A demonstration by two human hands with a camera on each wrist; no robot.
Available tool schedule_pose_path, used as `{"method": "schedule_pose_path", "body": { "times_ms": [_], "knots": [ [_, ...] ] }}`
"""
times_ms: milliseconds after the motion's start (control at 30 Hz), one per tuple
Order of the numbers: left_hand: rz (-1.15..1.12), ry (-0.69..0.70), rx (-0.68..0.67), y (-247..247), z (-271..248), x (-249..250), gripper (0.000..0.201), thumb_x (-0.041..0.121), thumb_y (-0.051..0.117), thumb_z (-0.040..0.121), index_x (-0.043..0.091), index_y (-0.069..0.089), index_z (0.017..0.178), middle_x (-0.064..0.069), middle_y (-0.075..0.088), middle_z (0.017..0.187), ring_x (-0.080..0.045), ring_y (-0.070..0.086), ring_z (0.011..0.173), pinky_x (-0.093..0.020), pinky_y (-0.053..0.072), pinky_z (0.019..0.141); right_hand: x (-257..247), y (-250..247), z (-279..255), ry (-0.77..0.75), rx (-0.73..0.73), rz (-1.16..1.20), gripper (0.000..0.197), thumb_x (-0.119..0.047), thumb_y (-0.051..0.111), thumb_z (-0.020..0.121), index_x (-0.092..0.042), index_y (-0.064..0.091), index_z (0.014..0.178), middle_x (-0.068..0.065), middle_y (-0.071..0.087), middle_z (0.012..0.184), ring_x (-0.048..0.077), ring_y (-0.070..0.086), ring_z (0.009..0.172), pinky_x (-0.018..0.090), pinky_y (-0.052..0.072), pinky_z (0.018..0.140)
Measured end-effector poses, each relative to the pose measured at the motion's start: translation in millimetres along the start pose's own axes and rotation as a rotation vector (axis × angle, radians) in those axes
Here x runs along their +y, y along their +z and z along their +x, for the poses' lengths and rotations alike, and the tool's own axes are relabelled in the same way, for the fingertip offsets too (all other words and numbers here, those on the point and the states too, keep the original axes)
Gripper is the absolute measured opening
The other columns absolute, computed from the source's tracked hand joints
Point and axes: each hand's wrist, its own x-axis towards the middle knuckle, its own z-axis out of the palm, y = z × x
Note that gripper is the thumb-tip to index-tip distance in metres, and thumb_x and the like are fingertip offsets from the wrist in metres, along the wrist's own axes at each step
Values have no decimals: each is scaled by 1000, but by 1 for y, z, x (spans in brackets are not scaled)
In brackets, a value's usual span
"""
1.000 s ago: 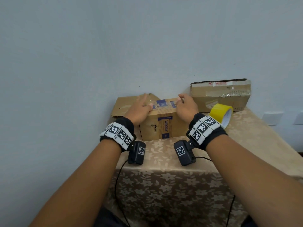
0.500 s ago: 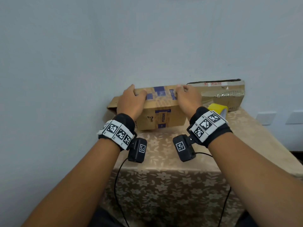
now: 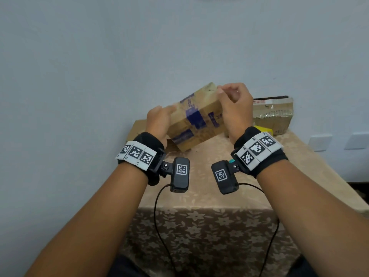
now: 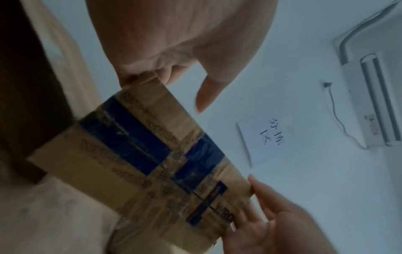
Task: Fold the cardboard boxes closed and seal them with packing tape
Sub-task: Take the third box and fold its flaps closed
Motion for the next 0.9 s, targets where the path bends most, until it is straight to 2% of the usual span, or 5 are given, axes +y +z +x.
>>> {"method": "schedule_pose_path", "body": {
  "times_ms": [200, 400, 533, 633, 900],
  "knots": [
    [-88, 59, 96, -6, 6, -14, 88, -28, 43, 83, 10, 23, 160, -8, 45, 156, -23, 50, 137, -37, 55, 99, 6, -6, 7, 50, -69, 36, 48, 3, 63, 87, -25, 57, 126, 2, 69, 114, 11, 66, 109, 33, 59, 90],
    [26, 181, 60, -6, 12, -24, 69, -25, 50, 81, 10, 58, 140, -3, 65, 130, -16, 65, 116, -32, 59, 91, 24, -10, 16, 173, -103, -76, 70, 13, 57, 81, -23, 61, 141, 4, 53, 112, 15, 55, 106, 25, 54, 85],
    [64, 256, 40, -1, 14, -32, 41, -13, 65, 84, 20, 71, 109, 2, 71, 114, -15, 69, 107, -34, 62, 83, 27, -9, 18, 163, -92, -61, 56, 5, 68, 77, -29, 67, 122, 8, 54, 98, 25, 61, 95, 27, 54, 77],
    [26, 257, 93, 0, 17, -37, 47, 2, 74, 86, 21, 60, 127, 7, 66, 116, -13, 67, 109, -34, 59, 89, 28, -8, 17, 127, -68, -56, 49, 5, 74, 75, -31, 64, 106, 5, 61, 108, 26, 65, 103, 43, 60, 88],
    [-146, 306, -2, -1, 26, -22, 43, -7, 62, 90, 13, 66, 128, -5, 69, 122, -12, 68, 111, -22, 56, 86, 18, -16, 30, -119, -28, -76, 39, 9, 70, 83, -24, 56, 99, -8, 66, 113, 13, 64, 111, 22, 54, 91]
  ]
}}
